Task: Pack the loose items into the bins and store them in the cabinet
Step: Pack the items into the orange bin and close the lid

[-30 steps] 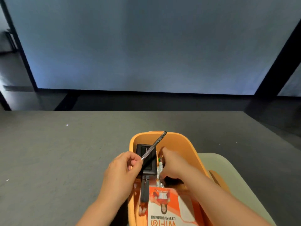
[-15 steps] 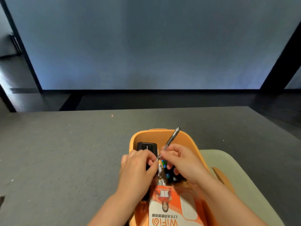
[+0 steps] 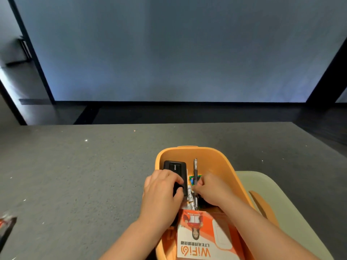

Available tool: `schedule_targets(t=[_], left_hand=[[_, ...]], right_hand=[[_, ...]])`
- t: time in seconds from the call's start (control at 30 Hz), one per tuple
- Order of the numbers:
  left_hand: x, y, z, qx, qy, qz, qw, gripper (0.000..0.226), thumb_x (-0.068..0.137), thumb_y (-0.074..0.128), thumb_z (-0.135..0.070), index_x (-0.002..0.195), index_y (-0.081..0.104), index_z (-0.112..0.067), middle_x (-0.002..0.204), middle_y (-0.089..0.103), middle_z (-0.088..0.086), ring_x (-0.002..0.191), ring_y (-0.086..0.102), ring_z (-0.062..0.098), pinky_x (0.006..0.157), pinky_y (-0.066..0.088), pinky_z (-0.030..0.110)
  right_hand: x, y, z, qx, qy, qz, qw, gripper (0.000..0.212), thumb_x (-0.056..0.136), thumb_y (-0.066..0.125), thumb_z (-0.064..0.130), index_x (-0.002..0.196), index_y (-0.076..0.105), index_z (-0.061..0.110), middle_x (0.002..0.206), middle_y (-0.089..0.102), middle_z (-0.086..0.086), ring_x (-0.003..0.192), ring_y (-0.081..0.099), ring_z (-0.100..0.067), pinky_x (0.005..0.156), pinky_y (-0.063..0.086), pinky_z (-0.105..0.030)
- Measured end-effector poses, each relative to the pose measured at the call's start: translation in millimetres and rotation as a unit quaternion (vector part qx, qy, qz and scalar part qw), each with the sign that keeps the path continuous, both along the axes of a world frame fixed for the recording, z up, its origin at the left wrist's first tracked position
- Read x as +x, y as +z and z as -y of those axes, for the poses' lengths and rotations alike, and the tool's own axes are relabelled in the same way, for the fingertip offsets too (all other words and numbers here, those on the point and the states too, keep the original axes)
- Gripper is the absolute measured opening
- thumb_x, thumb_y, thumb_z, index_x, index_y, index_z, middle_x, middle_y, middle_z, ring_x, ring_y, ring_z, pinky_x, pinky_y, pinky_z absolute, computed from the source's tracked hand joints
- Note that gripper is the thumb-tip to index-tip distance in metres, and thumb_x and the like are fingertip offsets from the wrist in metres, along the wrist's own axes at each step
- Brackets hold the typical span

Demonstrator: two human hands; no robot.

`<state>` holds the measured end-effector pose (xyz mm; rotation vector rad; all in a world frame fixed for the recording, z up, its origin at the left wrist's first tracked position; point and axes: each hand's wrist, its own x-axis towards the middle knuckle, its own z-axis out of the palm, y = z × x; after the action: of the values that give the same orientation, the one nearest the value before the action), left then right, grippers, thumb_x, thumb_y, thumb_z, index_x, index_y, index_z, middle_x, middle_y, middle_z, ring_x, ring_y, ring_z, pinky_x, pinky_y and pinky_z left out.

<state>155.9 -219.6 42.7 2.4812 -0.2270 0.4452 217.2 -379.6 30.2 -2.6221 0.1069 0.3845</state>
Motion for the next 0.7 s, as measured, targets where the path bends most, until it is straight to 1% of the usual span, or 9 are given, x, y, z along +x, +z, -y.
schedule_targets(t=[0.13,0.27,0.37,0.43,0.47,0.57,0.63,0.7], left_hand=[[1.4,-1.3,0.2,0.003,0.002,0.004,1.0,0.013,0.087,0.054,-0.031,0.097,0.059,-0.038,0.103,0.052,-0.023,0.109,0.037,-0.003,0.088,0.013,0.013],[3.2,-1.5,-0.3,0.004,0.007,0.0,1.0,0.014,0.087,0.054,-0.03,0.098,0.059,-0.038,0.103,0.053,-0.023,0.109,0.038,-0.003,0.088,0.014,0.014],[3.1,-2.1,-0.8,0.008,0.006,-0.004,1.0,0.014,0.088,0.055,-0.03,0.098,0.059,-0.038,0.103,0.053,-0.024,0.108,0.038,-0.003,0.086,0.013,0.013],[2.8,-2.3,-0.9,0.009,0.007,-0.004,1.0,0.014,0.087,0.055,-0.03,0.098,0.059,-0.038,0.103,0.053,-0.024,0.108,0.038,-0.003,0.086,0.013,0.013],[2.6,-2.1,-0.9,0.008,0.007,-0.005,1.0,0.013,0.087,0.055,-0.03,0.097,0.058,-0.038,0.102,0.053,-0.024,0.108,0.038,-0.003,0.085,0.013,0.013],[-1.7,0.0,-3.4,-0.005,0.011,-0.006,1.0,0.015,0.087,0.056,-0.027,0.097,0.058,-0.038,0.102,0.054,-0.024,0.107,0.039,-0.004,0.088,0.017,0.014],[-10.1,1.4,-9.7,-0.021,0.025,0.0,0.999,0.017,0.088,0.056,-0.028,0.1,0.058,-0.038,0.104,0.053,-0.026,0.107,0.039,-0.007,0.092,0.024,0.016],[-24.1,1.5,-23.6,-0.039,0.055,0.007,0.998,0.018,0.089,0.055,-0.031,0.105,0.056,-0.039,0.108,0.052,-0.028,0.109,0.038,-0.009,0.092,0.026,0.015]], right_hand=[[1.0,-7.1,-2.2,-0.054,0.011,-0.011,0.998,0.027,0.087,0.061,0.04,0.07,0.057,0.019,0.082,0.069,-0.004,0.077,0.065,-0.021,0.062,0.046,-0.031],[1.1,-6.3,-3.8,-0.049,0.009,-0.006,0.999,0.03,0.088,0.061,0.043,0.078,0.065,0.016,0.078,0.07,-0.004,0.074,0.066,-0.02,0.064,0.052,-0.034],[0.2,-1.8,-2.4,-0.04,0.007,0.009,0.999,0.025,0.09,0.06,0.041,0.079,0.064,0.019,0.078,0.069,-0.001,0.072,0.065,-0.018,0.063,0.05,-0.033],[-1.1,1.7,-1.8,-0.05,0.02,0.033,0.998,0.017,0.09,0.06,0.037,0.083,0.062,0.022,0.083,0.066,0.002,0.074,0.062,-0.016,0.062,0.048,-0.032],[-2.8,3.8,-2.0,-0.057,0.027,0.05,0.997,0.012,0.09,0.059,0.034,0.085,0.06,0.023,0.086,0.063,0.003,0.075,0.059,-0.015,0.059,0.046,-0.03],[-11.1,12.0,-3.6,-0.066,0.039,0.104,0.992,0.006,0.089,0.059,0.028,0.085,0.054,0.028,0.087,0.057,0.006,0.071,0.052,-0.009,0.049,0.032,-0.024],[-17.0,18.5,-4.5,-0.058,0.049,0.132,0.988,0.007,0.089,0.059,0.026,0.086,0.053,0.028,0.086,0.056,0.009,0.071,0.051,-0.006,0.05,0.031,-0.02],[-23.0,28.1,-8.1,-0.064,0.073,0.168,0.981,0.007,0.09,0.058,0.028,0.09,0.051,0.031,0.092,0.055,0.012,0.08,0.052,-0.006,0.054,0.034,-0.017]])
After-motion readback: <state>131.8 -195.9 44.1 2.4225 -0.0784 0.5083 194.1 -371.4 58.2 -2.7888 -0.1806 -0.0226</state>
